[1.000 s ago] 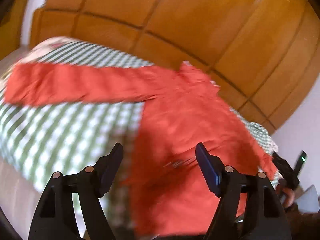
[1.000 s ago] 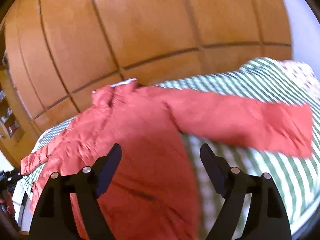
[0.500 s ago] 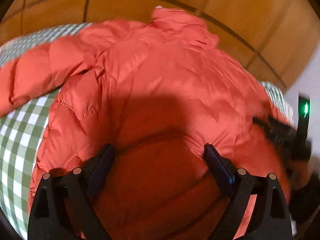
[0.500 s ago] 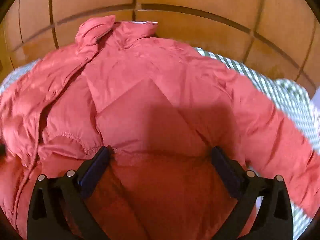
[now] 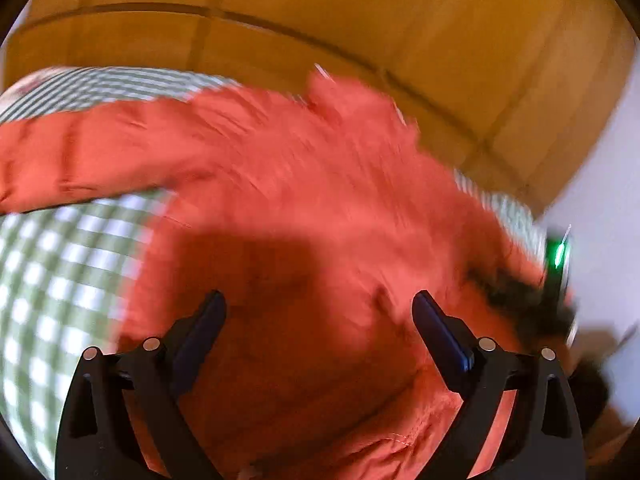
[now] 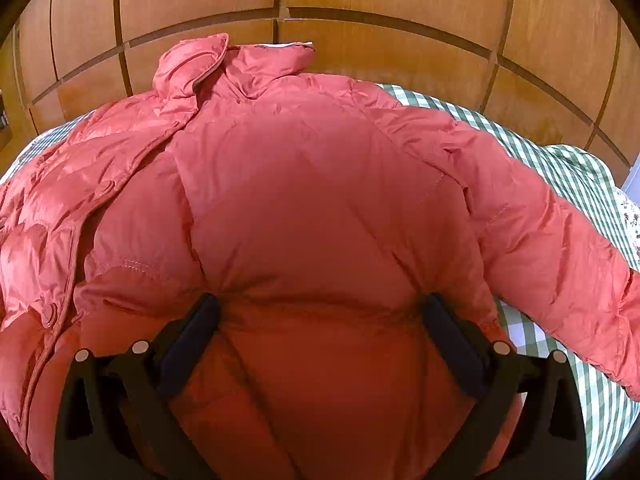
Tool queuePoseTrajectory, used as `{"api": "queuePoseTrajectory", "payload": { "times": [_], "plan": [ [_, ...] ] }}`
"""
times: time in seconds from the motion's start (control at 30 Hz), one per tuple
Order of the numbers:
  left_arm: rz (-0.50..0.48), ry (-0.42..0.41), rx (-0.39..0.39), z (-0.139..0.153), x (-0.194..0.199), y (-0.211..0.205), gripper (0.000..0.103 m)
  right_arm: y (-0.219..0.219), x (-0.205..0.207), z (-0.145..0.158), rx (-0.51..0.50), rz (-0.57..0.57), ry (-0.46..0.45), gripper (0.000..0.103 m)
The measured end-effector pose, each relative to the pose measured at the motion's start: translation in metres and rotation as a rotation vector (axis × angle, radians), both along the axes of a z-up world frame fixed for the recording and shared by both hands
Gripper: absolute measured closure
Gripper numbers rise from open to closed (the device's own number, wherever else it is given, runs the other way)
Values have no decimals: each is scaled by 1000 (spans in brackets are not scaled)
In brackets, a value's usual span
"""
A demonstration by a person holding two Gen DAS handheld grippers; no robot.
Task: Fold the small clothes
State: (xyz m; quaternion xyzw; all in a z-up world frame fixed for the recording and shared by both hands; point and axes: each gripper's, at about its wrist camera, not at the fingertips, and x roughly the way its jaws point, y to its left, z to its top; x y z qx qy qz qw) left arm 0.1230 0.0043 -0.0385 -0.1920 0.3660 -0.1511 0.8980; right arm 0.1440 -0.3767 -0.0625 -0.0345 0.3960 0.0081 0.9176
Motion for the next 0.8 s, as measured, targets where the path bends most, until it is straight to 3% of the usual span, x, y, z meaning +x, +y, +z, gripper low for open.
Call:
{"api": "queuePoseTrajectory", "payload": {
  "times": [0.13,0.33,0.47,0.6,0.8],
  "plan": [
    [273,-26,-78,10,-8,71,5,3,-11,0,1,3,-5,2],
    [759,76,-272,-16,-28,190,5,3,-12,1,0,4,-7,2],
    [869,74,-361,-36,-35,227,5,3,-11,1,0,5,-7,2],
    [917,-5,-348,-31,-28,244,4,3,-11,1,0,5,-7,2],
    [1038,-38,-445,-38,-15,288,8,3,-11,1,-1,6,-8,2]
  ]
}}
